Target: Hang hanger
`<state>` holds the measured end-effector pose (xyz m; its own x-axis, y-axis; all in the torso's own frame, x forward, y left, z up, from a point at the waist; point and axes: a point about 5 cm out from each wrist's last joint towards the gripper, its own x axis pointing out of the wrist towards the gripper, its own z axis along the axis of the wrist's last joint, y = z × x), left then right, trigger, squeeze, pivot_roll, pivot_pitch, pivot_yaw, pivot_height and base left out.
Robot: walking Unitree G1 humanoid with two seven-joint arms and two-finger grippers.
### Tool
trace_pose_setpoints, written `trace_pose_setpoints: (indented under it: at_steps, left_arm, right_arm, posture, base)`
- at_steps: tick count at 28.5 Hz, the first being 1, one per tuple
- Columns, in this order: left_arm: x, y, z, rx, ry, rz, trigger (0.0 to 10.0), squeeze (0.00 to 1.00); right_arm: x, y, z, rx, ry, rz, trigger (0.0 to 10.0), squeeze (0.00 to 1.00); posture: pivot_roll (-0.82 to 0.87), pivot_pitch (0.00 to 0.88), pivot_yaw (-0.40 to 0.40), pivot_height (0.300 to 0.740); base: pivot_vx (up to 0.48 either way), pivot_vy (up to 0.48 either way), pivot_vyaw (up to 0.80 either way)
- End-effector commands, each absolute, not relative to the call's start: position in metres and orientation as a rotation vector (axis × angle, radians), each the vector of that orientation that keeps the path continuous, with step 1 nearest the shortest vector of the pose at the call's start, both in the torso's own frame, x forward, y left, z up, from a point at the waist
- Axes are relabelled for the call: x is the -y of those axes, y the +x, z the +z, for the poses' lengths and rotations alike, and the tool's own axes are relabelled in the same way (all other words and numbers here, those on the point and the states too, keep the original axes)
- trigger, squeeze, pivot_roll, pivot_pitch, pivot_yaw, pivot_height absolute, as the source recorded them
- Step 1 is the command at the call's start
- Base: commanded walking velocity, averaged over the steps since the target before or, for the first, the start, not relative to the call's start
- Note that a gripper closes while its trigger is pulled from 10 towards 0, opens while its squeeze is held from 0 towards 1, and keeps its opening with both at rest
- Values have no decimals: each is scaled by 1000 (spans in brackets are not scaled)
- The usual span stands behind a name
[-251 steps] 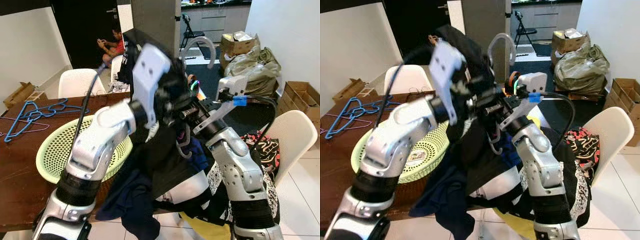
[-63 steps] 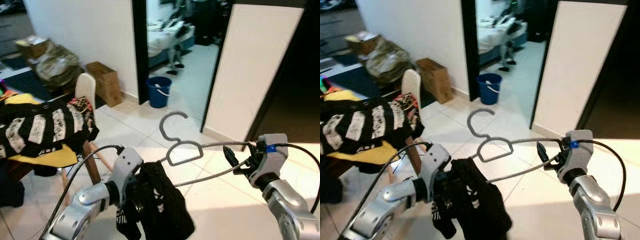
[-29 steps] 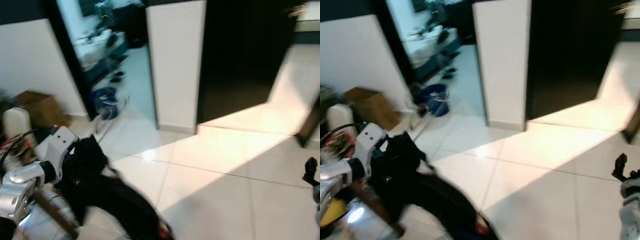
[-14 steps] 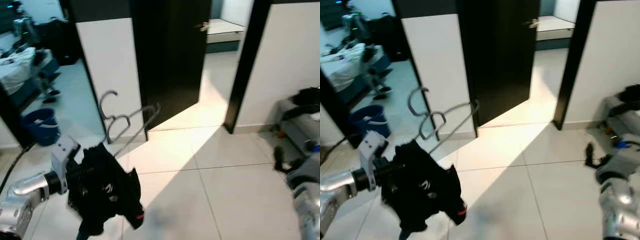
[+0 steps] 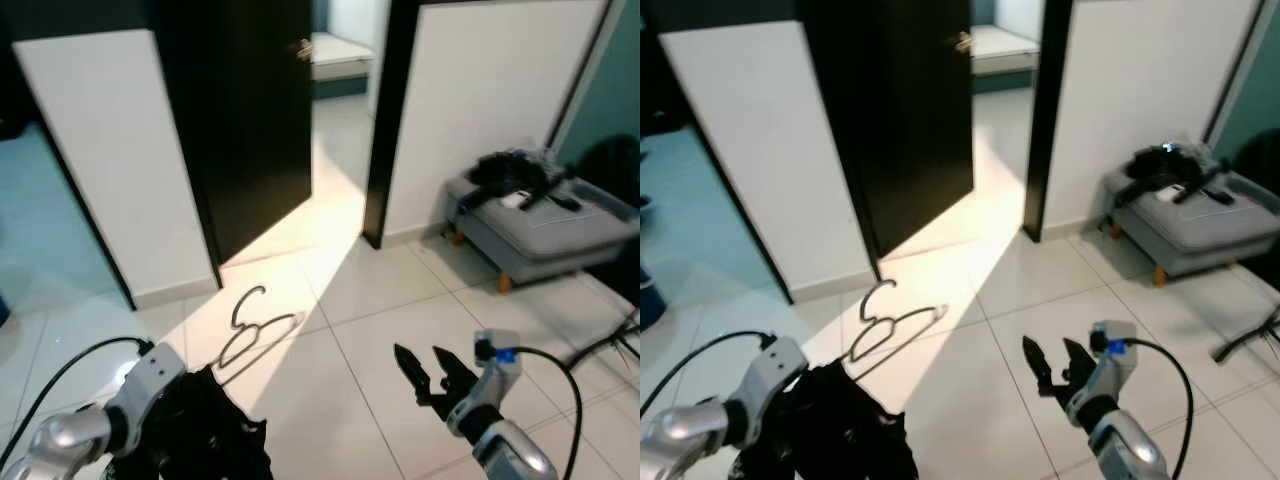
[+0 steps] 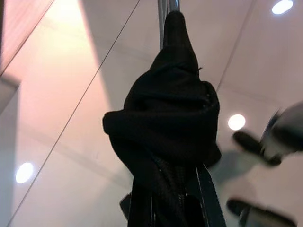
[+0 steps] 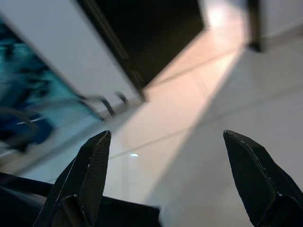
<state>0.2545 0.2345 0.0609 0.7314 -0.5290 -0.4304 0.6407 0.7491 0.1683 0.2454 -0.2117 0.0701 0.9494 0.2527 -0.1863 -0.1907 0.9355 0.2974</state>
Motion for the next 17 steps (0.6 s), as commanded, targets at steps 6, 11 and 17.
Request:
trace_pose_setpoints:
  at_steps: [6,11,17]
  left_arm:
    - [-245,259,64,-281,206,-431,10000,0]
    - [-240,258,63,-239,166,-367,10000,0]
    - [-229,258,63,-218,201,-408,10000,0]
  right_arm:
    - [201,244,61,-290,182,324,10000,0]
    - [206,247,57,-312,170,337,10000,0]
    - [206,259,60,-309,156,397,10000,0]
  posture:
    - [-47,0,0,740]
    - [-18,0,-59,740]
    - [22,0,-98,740]
  base:
    - [0,0,-400]
    - [0,0,0]
    - [0,0,0]
